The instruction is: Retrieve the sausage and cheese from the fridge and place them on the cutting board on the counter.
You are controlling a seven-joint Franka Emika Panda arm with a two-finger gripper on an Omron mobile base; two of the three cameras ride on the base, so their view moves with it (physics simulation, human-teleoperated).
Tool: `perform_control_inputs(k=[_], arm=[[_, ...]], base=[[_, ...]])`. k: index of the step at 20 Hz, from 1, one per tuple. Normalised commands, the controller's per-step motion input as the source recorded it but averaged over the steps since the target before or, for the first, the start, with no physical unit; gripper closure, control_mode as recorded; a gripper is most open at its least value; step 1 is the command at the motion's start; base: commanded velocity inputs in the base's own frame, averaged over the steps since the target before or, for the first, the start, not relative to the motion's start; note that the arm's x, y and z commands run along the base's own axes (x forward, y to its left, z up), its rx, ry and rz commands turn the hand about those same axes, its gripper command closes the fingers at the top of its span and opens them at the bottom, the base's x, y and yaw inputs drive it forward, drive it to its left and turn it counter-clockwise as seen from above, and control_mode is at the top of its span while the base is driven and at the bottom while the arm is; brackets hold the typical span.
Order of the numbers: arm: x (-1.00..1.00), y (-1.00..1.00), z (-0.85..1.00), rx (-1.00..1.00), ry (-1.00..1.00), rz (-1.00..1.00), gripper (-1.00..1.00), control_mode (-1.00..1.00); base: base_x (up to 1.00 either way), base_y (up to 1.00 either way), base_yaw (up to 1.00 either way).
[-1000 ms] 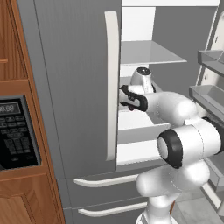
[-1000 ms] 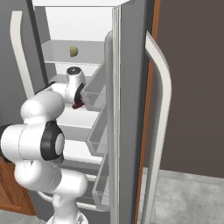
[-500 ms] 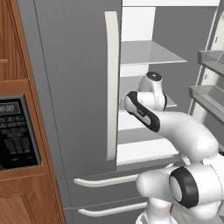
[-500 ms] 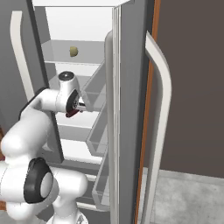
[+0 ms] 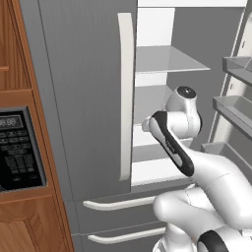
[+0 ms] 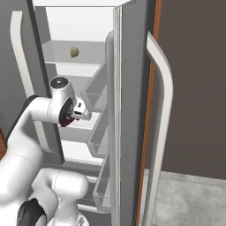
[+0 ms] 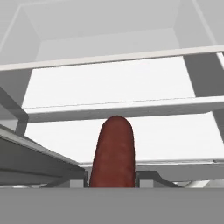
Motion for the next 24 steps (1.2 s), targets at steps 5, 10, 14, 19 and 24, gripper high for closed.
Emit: perform_control_inputs(k=[5,10,14,19,24], arm=[[-0.14,-0.01,0.0,0.0,-0.02,0.01,1.0,-1.0],[0.0,0.0,0.0,0.0,0.0,0.0,1.0,-1.0],[0.0,0.0,0.0,0.0,0.0,0.0,1.0,-1.0],[0.0,0.0,0.0,0.0,0.0,0.0,1.0,-1.0],[0.0,0.0,0.0,0.0,0.0,0.0,1.0,-1.0]], base=[[0.0,0.0,0.0],[0.0,0.0,0.0],[0.0,0.0,0.0],[0.0,0.0,0.0],[0.0,0.0,0.0]])
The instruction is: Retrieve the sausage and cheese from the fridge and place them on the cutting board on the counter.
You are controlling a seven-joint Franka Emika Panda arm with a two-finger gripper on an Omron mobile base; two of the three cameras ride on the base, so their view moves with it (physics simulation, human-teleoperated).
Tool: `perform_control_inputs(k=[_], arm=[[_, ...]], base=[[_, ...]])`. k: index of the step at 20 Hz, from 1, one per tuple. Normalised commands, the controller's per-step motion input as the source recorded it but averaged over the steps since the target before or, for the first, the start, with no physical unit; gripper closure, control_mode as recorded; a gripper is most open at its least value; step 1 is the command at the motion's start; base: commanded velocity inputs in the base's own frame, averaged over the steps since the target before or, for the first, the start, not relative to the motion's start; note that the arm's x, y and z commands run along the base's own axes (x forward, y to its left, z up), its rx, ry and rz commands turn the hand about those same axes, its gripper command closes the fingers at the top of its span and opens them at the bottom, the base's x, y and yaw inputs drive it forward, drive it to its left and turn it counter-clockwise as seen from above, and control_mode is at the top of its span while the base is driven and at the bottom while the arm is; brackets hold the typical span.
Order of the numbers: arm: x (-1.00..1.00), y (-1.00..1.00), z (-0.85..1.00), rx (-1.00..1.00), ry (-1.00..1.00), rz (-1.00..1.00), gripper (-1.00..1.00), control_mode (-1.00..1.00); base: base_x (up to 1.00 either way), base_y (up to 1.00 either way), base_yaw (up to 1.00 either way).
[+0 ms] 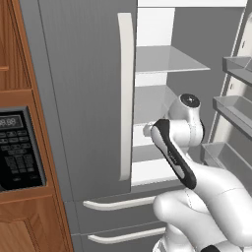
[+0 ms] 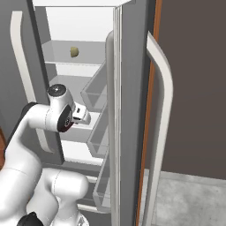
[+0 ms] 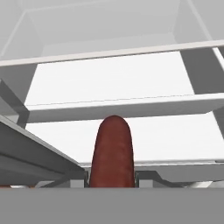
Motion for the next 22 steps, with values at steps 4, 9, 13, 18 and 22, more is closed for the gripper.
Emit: perform_control_inputs(k=[4,9,13,18,22], arm=[[-0.54,-0.01,-0.04,0.04,-0.14,0.04,1.0,-1.0],[-0.74,0.12,-0.09,0.0,-0.22,0.18,1.0,-1.0],[-0.52,0.33,-0.18,-0.04,-0.09,0.33,1.0,-1.0],[-0.09,0.14,-0.05,-0.01,0.05,0.19,1.0,-1.0],[-0.02,0.08,-0.03,-0.04,0.13,0.08,1.0,-1.0]], base=[[0.0,0.0,0.0],[0.0,0.0,0.0],[0.0,0.0,0.0],[0.0,0.0,0.0],[0.0,0.0,0.0]])
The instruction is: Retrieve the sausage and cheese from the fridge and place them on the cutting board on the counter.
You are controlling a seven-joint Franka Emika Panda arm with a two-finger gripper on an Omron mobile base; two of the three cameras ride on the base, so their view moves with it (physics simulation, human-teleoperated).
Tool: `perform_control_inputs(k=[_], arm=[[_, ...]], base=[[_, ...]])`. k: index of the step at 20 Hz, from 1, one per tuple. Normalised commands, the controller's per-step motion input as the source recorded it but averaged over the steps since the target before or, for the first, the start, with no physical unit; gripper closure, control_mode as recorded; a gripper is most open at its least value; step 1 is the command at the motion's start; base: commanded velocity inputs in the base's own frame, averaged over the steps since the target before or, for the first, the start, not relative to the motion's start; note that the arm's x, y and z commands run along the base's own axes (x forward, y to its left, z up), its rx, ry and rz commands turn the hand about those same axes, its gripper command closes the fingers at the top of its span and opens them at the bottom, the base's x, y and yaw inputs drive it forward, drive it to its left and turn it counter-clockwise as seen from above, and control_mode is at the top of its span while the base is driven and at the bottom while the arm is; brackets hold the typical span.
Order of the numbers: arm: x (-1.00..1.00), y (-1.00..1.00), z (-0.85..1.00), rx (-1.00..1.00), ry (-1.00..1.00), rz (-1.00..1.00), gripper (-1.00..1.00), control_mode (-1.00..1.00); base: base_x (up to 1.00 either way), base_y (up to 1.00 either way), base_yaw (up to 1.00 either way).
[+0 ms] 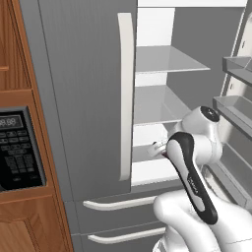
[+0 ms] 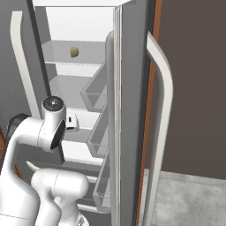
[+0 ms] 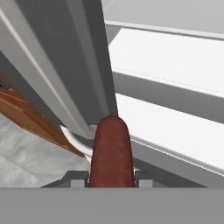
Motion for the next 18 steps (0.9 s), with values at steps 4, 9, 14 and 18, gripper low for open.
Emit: perform_control_inputs(k=[4,9,14,18], arm=[[0.0,0.0,0.0,0.0,0.0,0.0,1.0,-1.0],[0.0,0.0,0.0,0.0,0.0,0.0,1.0,-1.0],[0.0,0.0,0.0,0.0,0.0,0.0,1.0,-1.0],[0.0,0.0,0.0,0.0,0.0,0.0,1.0,-1.0]], base=[[0.0,0.0,0.0],[0.0,0.0,0.0],[0.0,0.0,0.0],[0.0,0.0,0.0]])
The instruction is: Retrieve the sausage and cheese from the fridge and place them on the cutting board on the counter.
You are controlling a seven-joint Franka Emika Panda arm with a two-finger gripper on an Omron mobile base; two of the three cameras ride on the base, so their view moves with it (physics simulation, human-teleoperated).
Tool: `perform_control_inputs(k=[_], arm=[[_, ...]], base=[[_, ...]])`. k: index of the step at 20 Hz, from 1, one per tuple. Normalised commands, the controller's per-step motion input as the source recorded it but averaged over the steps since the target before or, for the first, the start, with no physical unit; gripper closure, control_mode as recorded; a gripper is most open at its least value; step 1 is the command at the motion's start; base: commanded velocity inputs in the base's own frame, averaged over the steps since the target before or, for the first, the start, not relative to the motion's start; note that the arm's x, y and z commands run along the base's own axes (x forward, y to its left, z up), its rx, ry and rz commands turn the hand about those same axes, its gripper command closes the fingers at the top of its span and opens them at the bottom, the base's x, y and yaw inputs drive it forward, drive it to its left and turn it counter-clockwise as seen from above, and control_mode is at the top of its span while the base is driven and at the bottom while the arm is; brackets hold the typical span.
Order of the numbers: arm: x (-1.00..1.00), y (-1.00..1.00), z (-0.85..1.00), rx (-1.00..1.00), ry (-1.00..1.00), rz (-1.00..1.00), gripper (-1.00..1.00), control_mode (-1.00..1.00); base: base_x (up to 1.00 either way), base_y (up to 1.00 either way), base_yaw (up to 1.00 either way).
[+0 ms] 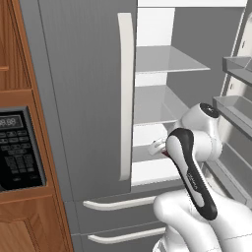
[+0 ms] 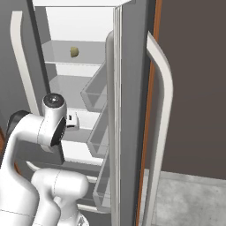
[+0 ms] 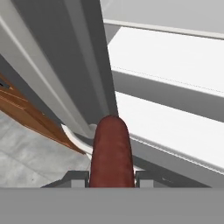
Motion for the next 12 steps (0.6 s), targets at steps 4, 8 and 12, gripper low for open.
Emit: perform_control_inputs(k=[4,8,12], arm=[[0.0,0.0,0.0,0.0,0.0,0.0,1.0,1.0],[0.0,0.0,0.0,0.0,0.0,0.0,1.0,1.0],[0.0,0.0,0.0,0.0,0.0,0.0,1.0,1.0]], base=[[0.0,0.0,0.0],[-0.04,0.0,0.0],[-0.57,-0.02,-0.08]])
